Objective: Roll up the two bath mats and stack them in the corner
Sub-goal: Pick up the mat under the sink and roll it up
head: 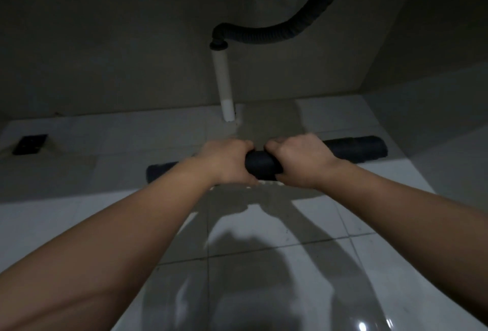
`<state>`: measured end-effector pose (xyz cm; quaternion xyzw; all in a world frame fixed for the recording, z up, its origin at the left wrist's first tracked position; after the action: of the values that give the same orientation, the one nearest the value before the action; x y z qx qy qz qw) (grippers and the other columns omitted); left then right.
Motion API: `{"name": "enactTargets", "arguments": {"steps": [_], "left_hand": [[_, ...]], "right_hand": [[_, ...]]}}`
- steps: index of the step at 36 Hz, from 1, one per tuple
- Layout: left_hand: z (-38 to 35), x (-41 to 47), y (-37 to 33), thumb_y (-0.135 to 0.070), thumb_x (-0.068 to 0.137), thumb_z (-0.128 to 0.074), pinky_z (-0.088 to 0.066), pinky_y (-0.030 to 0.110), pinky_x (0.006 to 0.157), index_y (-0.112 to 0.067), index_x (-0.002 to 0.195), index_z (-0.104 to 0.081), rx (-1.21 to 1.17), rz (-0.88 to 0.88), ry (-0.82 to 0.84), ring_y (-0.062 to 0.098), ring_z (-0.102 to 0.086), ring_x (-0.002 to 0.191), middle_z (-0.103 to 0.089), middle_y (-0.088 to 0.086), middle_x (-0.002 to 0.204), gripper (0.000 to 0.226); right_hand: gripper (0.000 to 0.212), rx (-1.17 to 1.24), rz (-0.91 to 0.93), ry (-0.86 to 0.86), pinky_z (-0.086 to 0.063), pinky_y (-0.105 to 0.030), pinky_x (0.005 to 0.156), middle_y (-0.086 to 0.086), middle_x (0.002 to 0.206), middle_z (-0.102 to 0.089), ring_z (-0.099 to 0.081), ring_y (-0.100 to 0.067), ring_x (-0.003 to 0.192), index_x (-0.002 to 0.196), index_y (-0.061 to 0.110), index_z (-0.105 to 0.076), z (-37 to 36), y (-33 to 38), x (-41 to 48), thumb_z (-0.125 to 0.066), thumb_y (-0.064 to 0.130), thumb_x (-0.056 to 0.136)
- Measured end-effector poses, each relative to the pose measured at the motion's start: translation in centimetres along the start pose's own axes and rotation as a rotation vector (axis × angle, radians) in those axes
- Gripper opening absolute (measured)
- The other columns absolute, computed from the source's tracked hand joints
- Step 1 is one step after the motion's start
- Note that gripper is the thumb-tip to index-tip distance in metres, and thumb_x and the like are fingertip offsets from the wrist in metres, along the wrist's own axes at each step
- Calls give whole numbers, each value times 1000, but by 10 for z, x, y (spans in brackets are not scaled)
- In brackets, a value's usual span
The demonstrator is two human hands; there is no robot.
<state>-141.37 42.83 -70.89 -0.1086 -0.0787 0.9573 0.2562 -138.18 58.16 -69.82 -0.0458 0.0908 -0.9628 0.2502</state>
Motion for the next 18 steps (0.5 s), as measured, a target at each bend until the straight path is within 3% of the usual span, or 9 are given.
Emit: {"name": "enactTargets", "arguments": {"steps": [4, 8, 14, 18], "left_hand": [[-1, 0, 5, -49, 60, -74, -54, 38, 73, -29, 103, -57, -106, 20, 59, 22, -62, 83, -67, -2, 95, 50], [1, -3, 4, -50, 64, -71, -47, 30, 68, -30, 99, -56, -17, 9, 8, 23, -63, 87, -66, -2, 95, 43], [-6, -11, -3, -40, 76, -59, -39, 31, 63, -25, 100, -51, 221, -86, -272, 24, -64, 88, -65, -1, 98, 30], [-6, -11, -7, -38, 76, -60, -42, 33, 65, -23, 104, -52, 230, -99, -353, 25, -62, 90, -64, 0, 101, 33]], "right_hand": [[33, -22, 31, -75, -29, -31, 57, -2, 101, -64, -64, -26, 84, 108, 21, -52, 1, 3, 0, -60, 35, 80], [34, -17, 29, -83, -31, -31, 57, -2, 100, -64, -64, -27, 85, 106, 20, -52, -1, 2, 1, -60, 35, 77], [43, 301, -116, 211, -41, -29, 61, 5, 92, -65, -62, -21, 81, 104, 31, -55, 0, -7, 9, -71, 46, 67], [41, 302, -134, 227, -43, -29, 60, 4, 89, -66, -62, -22, 80, 102, 30, -57, 3, -12, 9, -72, 44, 66]]}}
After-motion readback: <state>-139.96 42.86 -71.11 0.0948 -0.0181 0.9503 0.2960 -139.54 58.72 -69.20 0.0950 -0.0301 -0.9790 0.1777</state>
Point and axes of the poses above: each hand's wrist, its own x-axis towards the middle knuckle, its own z-axis out of the back of the hand, y = z × x, the point moved 2 cm from there along x, towards the middle knuckle
